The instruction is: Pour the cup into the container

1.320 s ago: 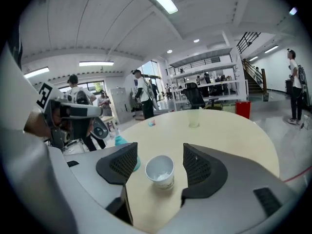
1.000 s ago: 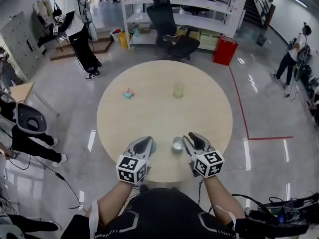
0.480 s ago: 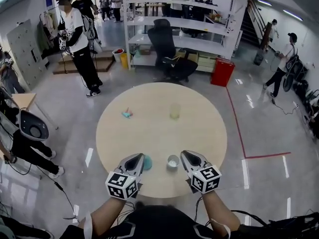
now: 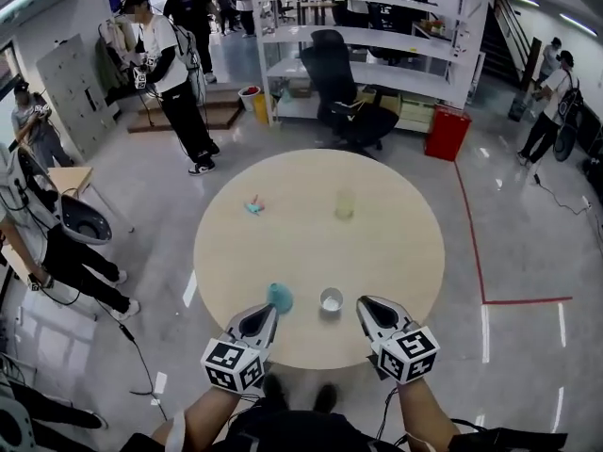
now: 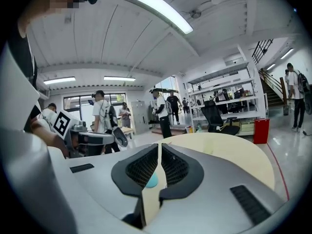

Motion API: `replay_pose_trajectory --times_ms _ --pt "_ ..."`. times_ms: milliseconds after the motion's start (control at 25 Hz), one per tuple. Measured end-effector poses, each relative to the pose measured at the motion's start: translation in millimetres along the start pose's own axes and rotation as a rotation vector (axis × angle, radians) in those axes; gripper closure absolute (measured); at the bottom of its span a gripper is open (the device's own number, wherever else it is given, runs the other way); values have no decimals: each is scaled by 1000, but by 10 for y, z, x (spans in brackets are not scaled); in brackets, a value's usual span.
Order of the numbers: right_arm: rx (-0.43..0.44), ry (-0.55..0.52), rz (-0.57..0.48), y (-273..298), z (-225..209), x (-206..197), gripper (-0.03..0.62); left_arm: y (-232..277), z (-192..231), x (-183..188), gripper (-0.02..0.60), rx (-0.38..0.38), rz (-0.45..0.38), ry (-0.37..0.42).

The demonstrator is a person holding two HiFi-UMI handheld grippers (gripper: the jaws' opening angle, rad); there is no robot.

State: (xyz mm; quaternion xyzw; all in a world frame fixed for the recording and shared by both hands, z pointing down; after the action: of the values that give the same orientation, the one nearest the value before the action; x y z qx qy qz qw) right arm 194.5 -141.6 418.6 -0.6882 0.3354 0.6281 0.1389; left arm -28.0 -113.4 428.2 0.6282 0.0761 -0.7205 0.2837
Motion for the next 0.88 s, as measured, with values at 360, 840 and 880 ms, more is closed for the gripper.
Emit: replay_pose_trajectory --times_ms 360,840,880 --pt "7 -27 -1 -269 493 -99 568 -576 -214 -109 589 -21 -37 10" --pt "-39 19 73 -954 2337 -724 568 -2305 -337 -705 589 -154 -72 -19" --pt "-34 18 72 -1051 2494 -720 568 -2442 -350 -703 589 -151 -75 -34"
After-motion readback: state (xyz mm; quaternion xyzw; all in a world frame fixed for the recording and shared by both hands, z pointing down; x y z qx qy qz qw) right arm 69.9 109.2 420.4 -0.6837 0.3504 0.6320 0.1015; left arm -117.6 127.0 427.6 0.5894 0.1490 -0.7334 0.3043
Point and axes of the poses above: the fingertips, and each gripper's own axes: y forward along the fingers, z to its left, x out of its top, the point moved 4 cm from there along -y, backward along the fingers, and after that the axes turned 1 degree about y, right-handed, at the moved point
